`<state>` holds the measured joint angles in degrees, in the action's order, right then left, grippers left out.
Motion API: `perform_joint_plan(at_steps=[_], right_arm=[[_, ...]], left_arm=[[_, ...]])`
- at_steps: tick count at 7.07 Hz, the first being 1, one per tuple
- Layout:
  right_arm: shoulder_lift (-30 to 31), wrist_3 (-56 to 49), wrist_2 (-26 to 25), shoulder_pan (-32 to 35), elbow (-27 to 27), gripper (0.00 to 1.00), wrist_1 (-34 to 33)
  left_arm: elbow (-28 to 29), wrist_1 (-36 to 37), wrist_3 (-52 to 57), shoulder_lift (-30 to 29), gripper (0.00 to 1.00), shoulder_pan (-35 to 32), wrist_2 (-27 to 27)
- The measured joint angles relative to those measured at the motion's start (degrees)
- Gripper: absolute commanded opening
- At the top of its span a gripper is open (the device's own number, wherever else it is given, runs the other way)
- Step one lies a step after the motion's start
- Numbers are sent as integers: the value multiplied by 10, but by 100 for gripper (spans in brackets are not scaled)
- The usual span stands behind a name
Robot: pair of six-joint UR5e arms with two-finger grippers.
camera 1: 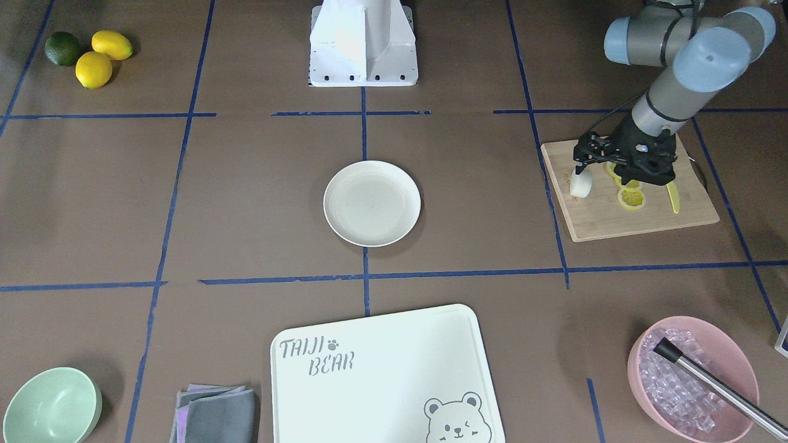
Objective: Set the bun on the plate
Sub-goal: 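Lower the left gripper onto the white bun and grasp it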
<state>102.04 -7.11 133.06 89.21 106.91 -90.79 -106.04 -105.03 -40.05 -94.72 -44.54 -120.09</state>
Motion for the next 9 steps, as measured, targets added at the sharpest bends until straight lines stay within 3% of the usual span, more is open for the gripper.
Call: perform_joint_plan(at_steps=[3,4,5,6,9], right_arm=[[0,0,0,0,0,100,0],[0,-1,0,0,0,100,0],[0,-2,0,0,0,100,0],[0,-3,0,0,0,100,0],[0,-3,0,0,0,100,0]], left_arm=[[24,-1,1,-2,96,11,6],[28,-1,1,-2,77,12,6],[29,-1,1,-2,49,13,6],[30,-1,1,-2,33,13,7],[29,-1,2,-4,28,14,23]])
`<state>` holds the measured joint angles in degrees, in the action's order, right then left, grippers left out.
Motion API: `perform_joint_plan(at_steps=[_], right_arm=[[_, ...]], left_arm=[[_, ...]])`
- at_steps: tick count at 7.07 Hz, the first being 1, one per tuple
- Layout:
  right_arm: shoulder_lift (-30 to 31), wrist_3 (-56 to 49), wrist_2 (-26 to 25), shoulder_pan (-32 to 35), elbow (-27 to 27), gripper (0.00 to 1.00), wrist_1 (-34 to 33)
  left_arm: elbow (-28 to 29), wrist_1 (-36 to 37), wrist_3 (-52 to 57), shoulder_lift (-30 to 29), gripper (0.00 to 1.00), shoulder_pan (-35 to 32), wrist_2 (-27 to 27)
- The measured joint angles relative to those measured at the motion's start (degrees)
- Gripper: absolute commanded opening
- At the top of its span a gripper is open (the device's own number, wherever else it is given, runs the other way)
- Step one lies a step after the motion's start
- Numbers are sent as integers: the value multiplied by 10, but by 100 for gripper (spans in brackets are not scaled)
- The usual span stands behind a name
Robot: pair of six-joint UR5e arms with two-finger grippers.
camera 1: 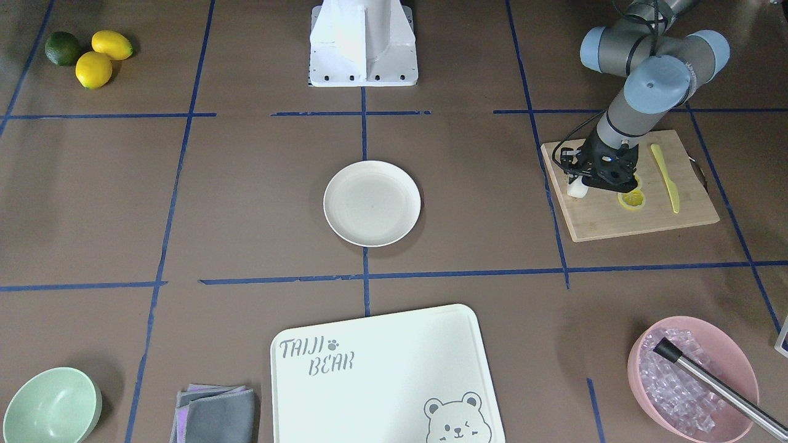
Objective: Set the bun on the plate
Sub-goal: 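Lower the left gripper onto the white bun and grasp it, then carry the bun with the left gripper over the white plate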
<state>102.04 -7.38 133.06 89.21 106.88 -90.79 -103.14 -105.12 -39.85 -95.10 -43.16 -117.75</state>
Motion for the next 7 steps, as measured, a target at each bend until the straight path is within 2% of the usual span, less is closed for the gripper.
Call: perform_joint_plan(at_steps=[2,4,6,7], right_arm=[[0,-1,0,0,0,100,0],[0,0,0,0,0,100,0],[0,0,0,0,0,100,0],[0,1,0,0,0,100,0]], left_arm=[[-9,3,-5,-22,28,-1,9],[-8,15,-68,-79,28,-1,8],[9,93,-158,-189,28,25,7],[41,128,-218,-264,29,53,9]])
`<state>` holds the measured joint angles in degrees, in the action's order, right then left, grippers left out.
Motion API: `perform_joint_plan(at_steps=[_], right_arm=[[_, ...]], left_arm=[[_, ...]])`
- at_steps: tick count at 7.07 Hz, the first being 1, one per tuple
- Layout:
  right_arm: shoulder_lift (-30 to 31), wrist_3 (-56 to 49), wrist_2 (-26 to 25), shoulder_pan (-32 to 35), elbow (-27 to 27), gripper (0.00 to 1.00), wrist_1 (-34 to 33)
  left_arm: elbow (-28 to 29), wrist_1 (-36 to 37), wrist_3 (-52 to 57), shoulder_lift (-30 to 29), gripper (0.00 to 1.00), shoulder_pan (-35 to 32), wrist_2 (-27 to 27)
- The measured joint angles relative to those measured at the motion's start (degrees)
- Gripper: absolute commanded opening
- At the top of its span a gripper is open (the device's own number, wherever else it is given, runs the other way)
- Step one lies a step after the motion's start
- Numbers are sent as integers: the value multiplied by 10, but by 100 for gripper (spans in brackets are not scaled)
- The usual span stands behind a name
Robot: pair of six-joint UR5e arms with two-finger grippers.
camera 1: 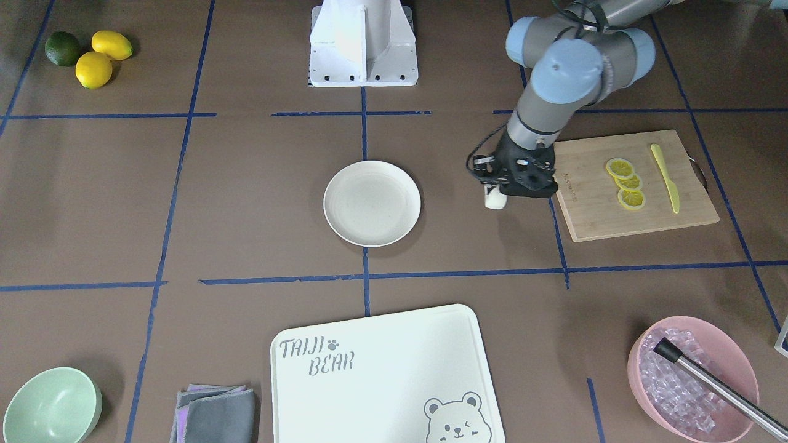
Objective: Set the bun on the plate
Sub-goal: 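Carry the bun with the left gripper over the white plate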
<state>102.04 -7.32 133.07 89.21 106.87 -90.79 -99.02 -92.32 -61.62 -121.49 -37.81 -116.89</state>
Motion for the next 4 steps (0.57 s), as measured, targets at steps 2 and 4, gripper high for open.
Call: perform_joint_plan(at_steps=[2,4], right_arm=[[0,0,0,0,0,100,-1],[0,0,0,0,-1,100,-1]], left_arm=[[104,2,-100,-126,32,53,14],[177,-73,-142,-162,52,92,54]])
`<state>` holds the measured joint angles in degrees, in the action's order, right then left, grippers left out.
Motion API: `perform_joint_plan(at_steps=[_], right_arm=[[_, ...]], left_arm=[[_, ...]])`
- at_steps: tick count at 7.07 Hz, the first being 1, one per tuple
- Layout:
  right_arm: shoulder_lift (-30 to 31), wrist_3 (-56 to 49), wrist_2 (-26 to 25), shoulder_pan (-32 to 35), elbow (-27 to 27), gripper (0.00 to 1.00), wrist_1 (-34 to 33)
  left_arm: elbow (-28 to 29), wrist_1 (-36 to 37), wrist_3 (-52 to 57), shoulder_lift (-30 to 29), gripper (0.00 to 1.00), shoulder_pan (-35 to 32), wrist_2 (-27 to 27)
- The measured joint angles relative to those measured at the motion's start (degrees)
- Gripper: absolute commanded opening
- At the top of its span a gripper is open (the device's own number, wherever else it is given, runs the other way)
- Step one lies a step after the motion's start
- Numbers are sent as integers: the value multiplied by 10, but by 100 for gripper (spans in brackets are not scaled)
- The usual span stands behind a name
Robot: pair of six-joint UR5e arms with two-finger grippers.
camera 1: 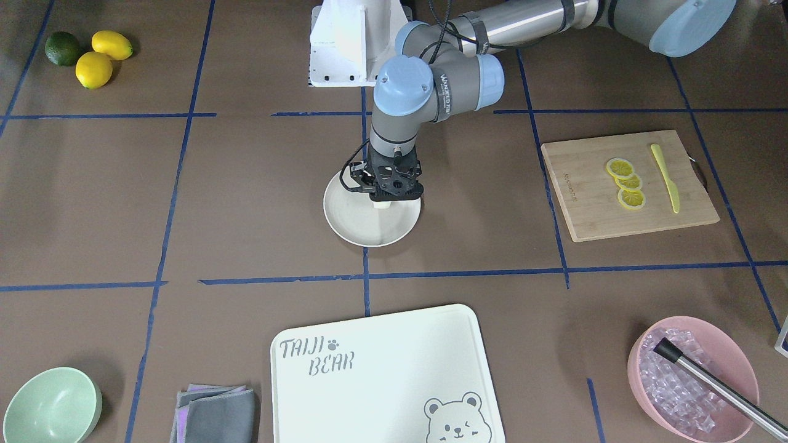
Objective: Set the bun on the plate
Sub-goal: 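Carry the bun with the left gripper over the white plate, then lower the bun onto the plate and open the left gripper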
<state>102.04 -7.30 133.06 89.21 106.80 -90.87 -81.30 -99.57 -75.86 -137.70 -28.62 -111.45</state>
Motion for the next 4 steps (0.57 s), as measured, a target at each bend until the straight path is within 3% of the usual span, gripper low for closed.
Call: perform_joint_plan(at_steps=[1,2,4], right_arm=[[0,0,0,0,0,100,0],[0,0,0,0,0,100,0],[0,0,0,0,0,100,0]], left_arm=[[14,-20,-7,-7,88,8,7],[19,-27,-9,-10,100,14,9],[16,-28,-9,-11,100,14,10]])
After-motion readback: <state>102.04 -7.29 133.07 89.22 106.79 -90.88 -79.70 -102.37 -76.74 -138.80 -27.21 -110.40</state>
